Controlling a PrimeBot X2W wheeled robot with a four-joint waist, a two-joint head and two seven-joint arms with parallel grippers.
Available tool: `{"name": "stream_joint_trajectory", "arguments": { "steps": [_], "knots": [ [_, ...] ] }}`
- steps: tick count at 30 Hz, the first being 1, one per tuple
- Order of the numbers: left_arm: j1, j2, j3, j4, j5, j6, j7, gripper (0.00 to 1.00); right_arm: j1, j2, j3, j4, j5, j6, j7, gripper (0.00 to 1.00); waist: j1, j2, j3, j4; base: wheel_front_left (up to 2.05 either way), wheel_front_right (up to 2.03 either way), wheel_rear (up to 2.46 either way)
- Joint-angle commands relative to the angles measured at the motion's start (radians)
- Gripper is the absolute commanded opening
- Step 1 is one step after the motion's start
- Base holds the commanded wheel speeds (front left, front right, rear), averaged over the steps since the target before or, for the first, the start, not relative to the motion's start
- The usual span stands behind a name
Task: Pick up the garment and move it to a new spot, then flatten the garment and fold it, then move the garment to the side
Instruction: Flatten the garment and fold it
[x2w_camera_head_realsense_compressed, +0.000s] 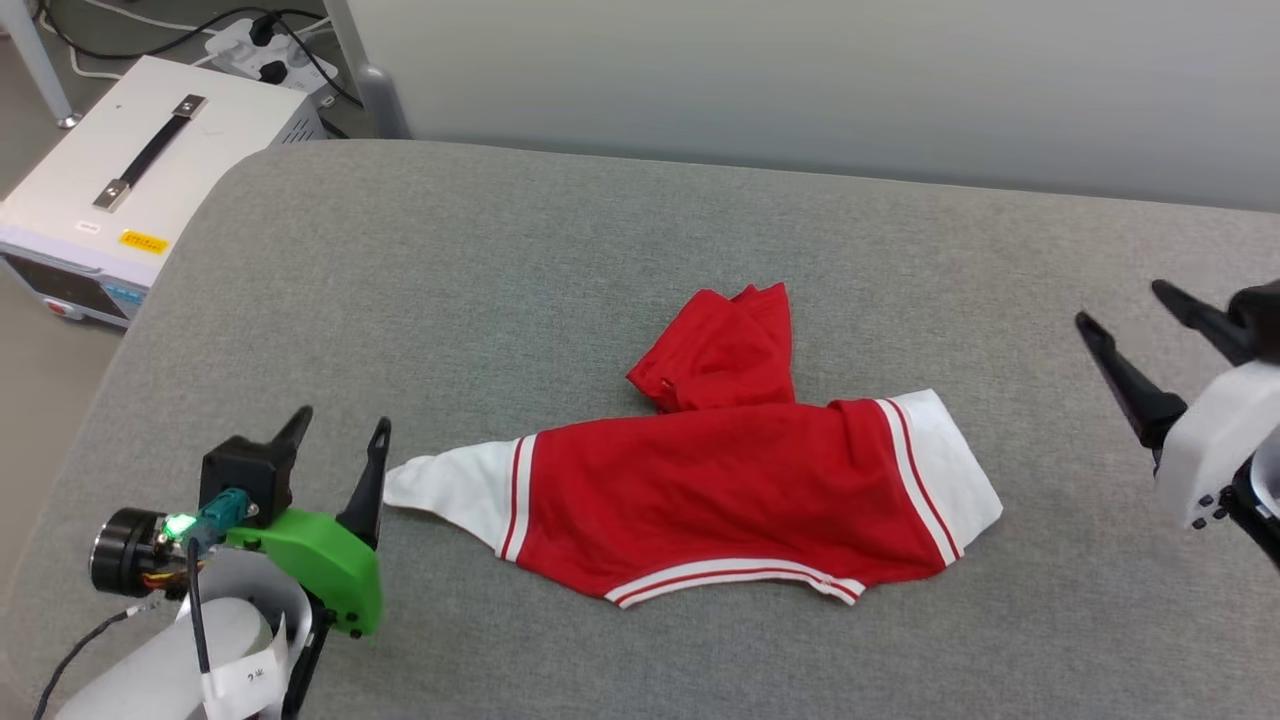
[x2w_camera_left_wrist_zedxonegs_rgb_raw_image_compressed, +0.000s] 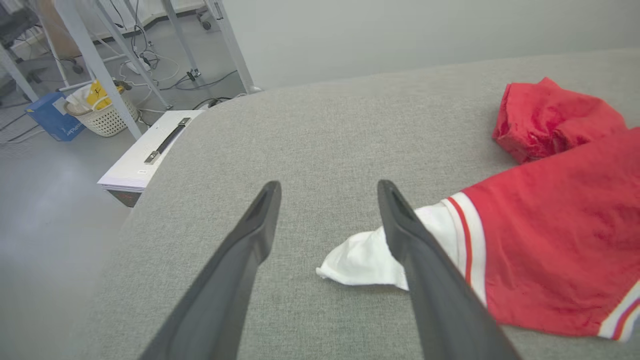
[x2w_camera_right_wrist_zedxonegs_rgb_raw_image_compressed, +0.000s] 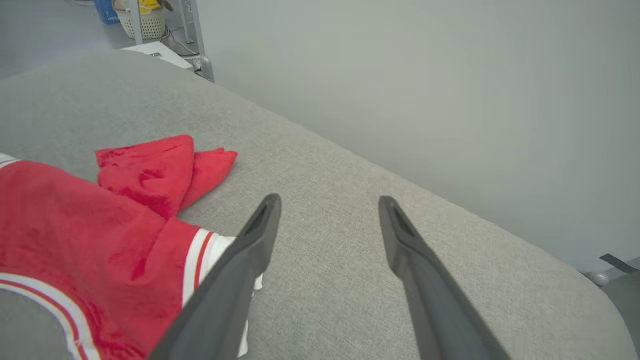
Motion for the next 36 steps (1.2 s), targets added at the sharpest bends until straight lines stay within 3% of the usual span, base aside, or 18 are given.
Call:
{"name": "stream_joint_trajectory", "arguments": {
  "steps": [1,6,9,10,18,24,25,26,31,36],
  "knots": [
    [0.026,-0.015,0.043,-0.033,0.041,0.025,-0.006,1.0,-0.03,-0.033,0.046,-0.012,0.027,-0.001,0.052,1.0,0.0,0.0,0.006,0.01,0.0,0.0,0.0],
    [0.118,-0.074,0.199,-0.126,0.193,0.076,-0.006,1.0,-0.105,-0.141,0.249,-0.04,0.152,-0.001,0.283,1.0,0.0,0.0,0.029,0.019,0.0,0.0,0.0],
    [0.166,-0.119,0.274,-0.156,0.268,0.083,-0.006,1.0,-0.147,-0.17,0.33,-0.04,0.212,-0.001,0.379,1.0,0.0,0.0,0.045,0.023,0.0,0.0,0.0],
    [0.207,-0.168,0.346,-0.175,0.336,0.073,-0.006,1.0,-0.192,-0.165,0.392,-0.016,0.245,-0.001,0.437,1.0,0.0,0.0,0.066,0.029,0.0,0.0,0.0],
    [0.246,-0.289,0.491,-0.182,0.467,-0.012,-0.006,1.0,-0.285,-0.09,0.524,0.163,0.276,-0.001,0.468,1.0,0.0,0.0,0.13,0.055,0.0,0.0,0.0],
    [0.251,-0.374,0.57,-0.161,0.548,-0.089,-0.006,1.0,-0.301,-0.035,0.637,0.333,0.307,-0.001,0.42,1.0,0.0,0.0,0.153,0.068,0.0,0.0,0.0],
    [0.254,-0.384,0.583,-0.157,0.558,-0.098,-0.006,1.0,-0.304,-0.032,0.648,0.341,0.318,-0.001,0.396,0.36,0.0,0.0,0.15,0.065,0.0,0.0,0.0],
    [0.259,-0.391,0.595,-0.153,0.566,-0.105,-0.006,1.0,-0.307,-0.03,0.656,0.343,0.329,-0.001,0.377,0.0,0.0,0.0,0.147,0.061,0.0,0.0,0.0],
    [0.291,-0.424,0.651,-0.138,0.605,-0.145,-0.006,1.0,-0.354,-0.066,0.682,0.306,0.335,-0.001,0.245,0.0,0.0,0.0,0.103,0.03,0.0,0.0,0.0],
    [0.325,-0.457,0.687,-0.125,0.634,-0.177,-0.006,1.0,-0.35,-0.143,0.649,0.212,0.363,-0.001,0.15,0.0,0.0,0.0,0.051,0.002,0.0,0.0,0.0]
  ]
}}
